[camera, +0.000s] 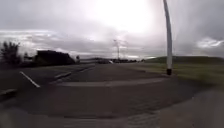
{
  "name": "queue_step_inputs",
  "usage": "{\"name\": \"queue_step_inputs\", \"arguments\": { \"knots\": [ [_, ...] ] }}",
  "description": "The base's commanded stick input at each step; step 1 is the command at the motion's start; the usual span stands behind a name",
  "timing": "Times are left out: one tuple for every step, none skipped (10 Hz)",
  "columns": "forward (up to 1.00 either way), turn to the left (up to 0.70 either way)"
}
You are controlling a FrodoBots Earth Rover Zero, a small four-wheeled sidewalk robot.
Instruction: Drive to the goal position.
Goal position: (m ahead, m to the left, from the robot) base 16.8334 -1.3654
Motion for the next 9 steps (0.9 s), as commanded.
{"name": "queue_step_inputs", "arguments": {
  "knots": [
    [1.0, 0.0],
    [1.0, 0.0],
    [1.0, 0.0],
    [1.0, 0.0],
    [1.0, 0.0],
    [1.0, 0.0],
    [1.0, 0.0],
    [1.0, 0.0],
    [1.0, 0.0]
  ]
}}
